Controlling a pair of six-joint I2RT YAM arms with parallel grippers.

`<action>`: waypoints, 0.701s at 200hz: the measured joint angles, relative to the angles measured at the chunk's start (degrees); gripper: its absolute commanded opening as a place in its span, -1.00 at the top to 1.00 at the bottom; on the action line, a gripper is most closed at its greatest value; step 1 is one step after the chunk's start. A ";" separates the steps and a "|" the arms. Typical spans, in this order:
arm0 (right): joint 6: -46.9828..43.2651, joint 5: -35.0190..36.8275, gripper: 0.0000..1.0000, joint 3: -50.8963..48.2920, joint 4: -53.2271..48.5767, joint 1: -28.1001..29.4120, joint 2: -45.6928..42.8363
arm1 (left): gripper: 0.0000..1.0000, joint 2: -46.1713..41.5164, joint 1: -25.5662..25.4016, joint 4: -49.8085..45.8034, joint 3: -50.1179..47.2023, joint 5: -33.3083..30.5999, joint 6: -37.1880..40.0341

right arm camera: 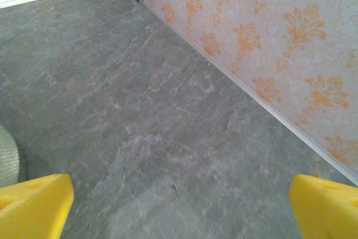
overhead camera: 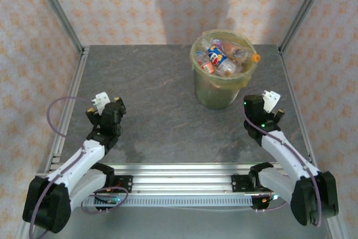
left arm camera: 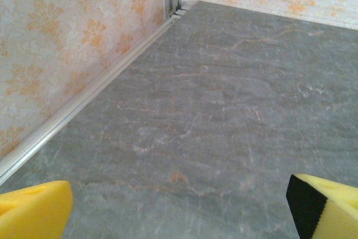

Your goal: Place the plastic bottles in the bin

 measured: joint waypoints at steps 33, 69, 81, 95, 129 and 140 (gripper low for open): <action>-2.47 -3.17 -0.99 -0.33 12.39 -5.29 7.39 | -1.00 6.88 4.09 9.11 0.07 3.15 3.93; -5.16 -6.43 -0.99 -0.48 23.91 -7.58 15.50 | -1.00 14.95 7.96 15.72 0.31 7.17 6.08; -6.71 -7.34 -0.99 -0.57 26.91 -7.58 17.53 | -1.00 16.79 8.83 17.51 0.35 8.44 6.51; -8.44 -8.79 -0.99 -1.01 30.42 -7.61 19.23 | -1.00 18.49 9.57 19.93 0.35 9.88 7.10; -11.52 -13.49 -0.99 -4.15 39.71 -7.85 22.08 | -1.00 23.65 10.25 26.82 0.35 13.11 8.00; -12.26 -15.06 -0.99 -6.45 44.11 -7.89 23.54 | -1.00 25.86 10.25 28.28 0.39 14.45 8.57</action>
